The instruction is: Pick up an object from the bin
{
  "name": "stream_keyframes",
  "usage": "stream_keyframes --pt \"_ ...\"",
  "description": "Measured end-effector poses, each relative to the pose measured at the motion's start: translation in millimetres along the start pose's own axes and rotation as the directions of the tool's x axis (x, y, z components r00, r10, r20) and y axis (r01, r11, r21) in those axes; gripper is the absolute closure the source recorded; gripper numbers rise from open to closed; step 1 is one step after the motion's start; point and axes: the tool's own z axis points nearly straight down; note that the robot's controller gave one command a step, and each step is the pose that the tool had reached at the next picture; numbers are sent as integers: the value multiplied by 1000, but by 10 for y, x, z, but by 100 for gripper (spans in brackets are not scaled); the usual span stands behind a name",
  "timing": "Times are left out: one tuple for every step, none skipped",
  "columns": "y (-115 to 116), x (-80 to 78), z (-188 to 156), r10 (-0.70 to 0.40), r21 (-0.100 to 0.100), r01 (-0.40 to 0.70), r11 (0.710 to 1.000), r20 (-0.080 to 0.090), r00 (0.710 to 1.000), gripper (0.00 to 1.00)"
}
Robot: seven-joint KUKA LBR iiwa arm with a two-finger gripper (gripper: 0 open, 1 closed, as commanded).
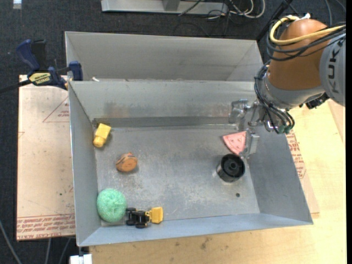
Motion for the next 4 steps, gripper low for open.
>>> stream_keyframes --pt "4 -13 -53 -2 1 2 1000 8 1000 0" --pt "-87 152 394 -108 2 108 994 11 994 0" --pt "-197 465 531 -453 3 453 891 6 891 0" --pt "-443 312 628 -485 7 485 874 9 874 0"
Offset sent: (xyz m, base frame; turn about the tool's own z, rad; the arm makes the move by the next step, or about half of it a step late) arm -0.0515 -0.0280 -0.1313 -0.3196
